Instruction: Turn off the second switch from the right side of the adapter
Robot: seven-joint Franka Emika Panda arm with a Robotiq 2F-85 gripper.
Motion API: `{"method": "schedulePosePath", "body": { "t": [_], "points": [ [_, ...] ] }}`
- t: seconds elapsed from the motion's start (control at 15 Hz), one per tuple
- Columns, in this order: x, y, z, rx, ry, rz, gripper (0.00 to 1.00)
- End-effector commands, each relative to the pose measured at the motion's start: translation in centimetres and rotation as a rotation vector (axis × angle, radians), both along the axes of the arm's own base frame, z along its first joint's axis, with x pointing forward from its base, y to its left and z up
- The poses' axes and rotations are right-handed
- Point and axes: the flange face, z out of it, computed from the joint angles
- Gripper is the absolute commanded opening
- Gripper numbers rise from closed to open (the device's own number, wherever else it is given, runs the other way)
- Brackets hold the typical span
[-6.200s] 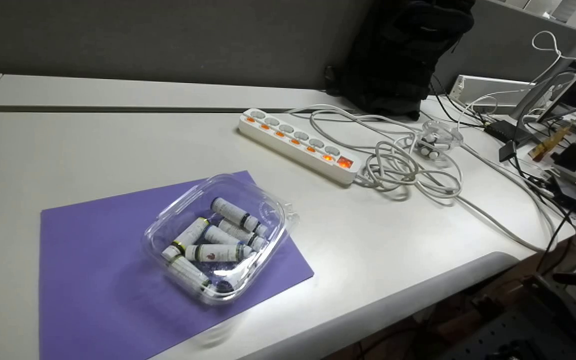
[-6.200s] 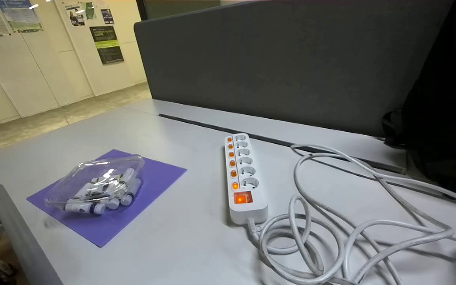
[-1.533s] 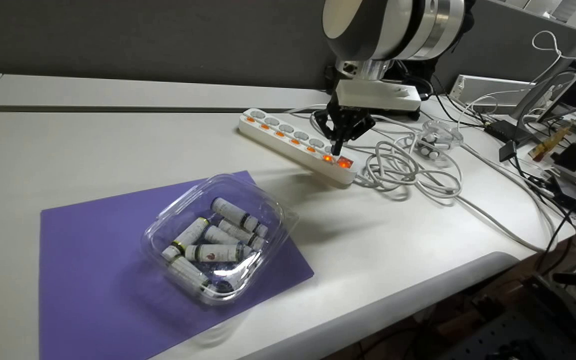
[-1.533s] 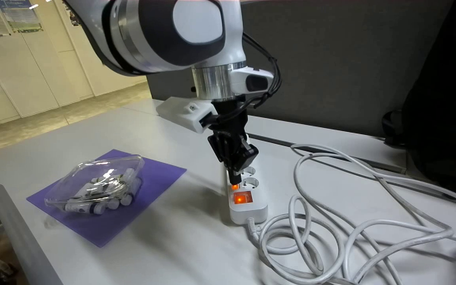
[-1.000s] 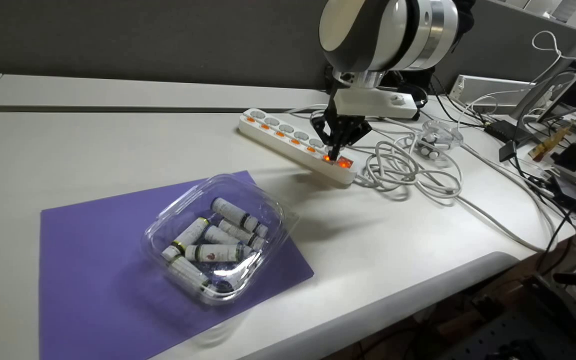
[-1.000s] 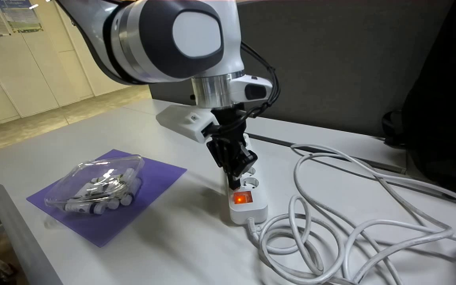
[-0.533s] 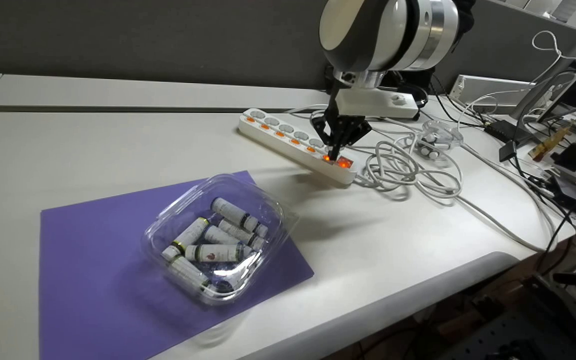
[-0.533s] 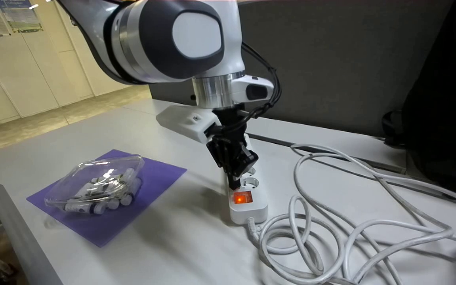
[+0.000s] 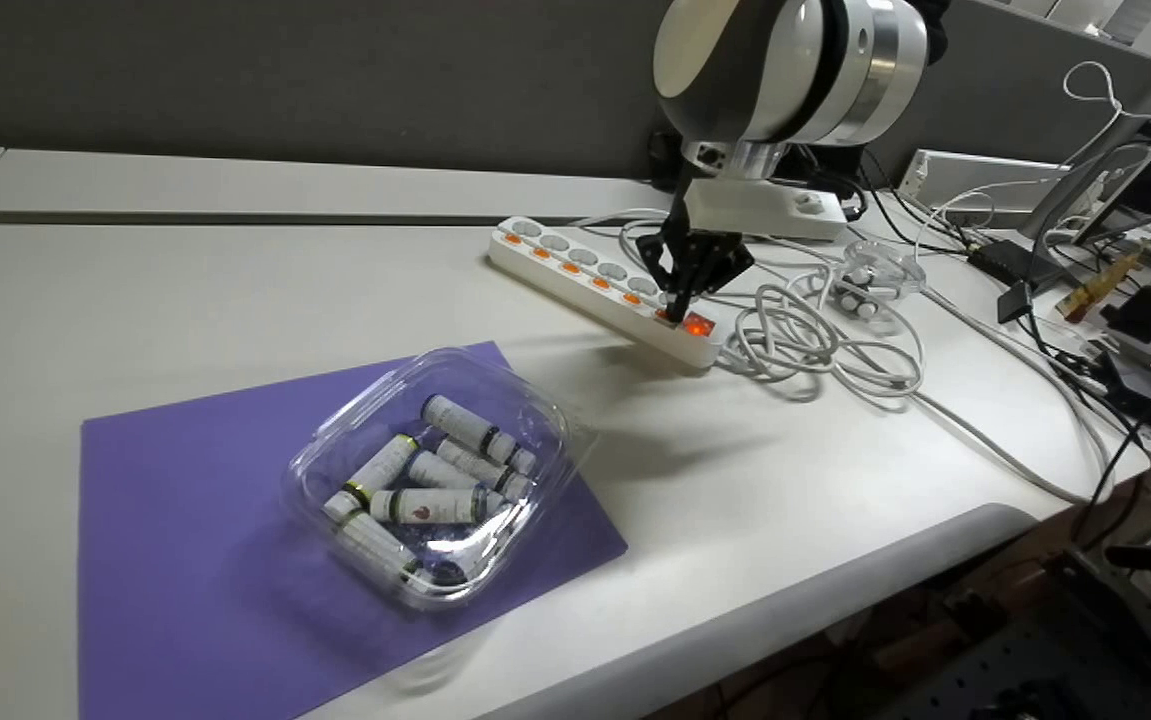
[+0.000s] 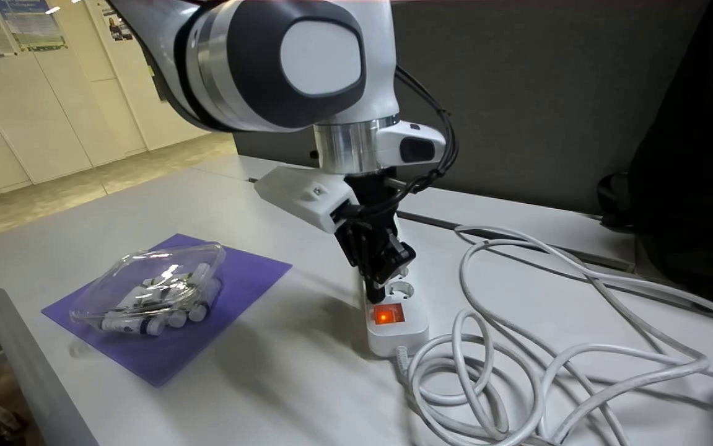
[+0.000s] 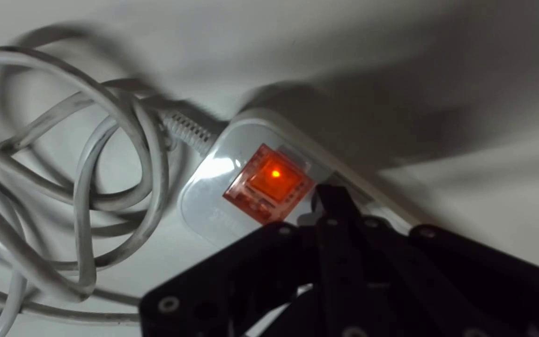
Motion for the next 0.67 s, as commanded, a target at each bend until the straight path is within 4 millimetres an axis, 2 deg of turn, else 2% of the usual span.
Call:
{"method": "schedulePosePath", "body": {
  "t": [0.0, 0.13, 0.4, 0.6],
  "points": [
    [-0.3, -1.4, -2.8, 0.034, 0.060, -0.010, 0.00],
    [-0.2, -1.3, -2.9, 0.146, 0.071, 0.078, 0.00],
    [0.1, -3.0, -2.5, 0.325, 0.073, 0.185, 0.00],
    [-0.2, -3.1, -1.1, 0.351, 0.115, 0.214, 0.00]
  ]
}}
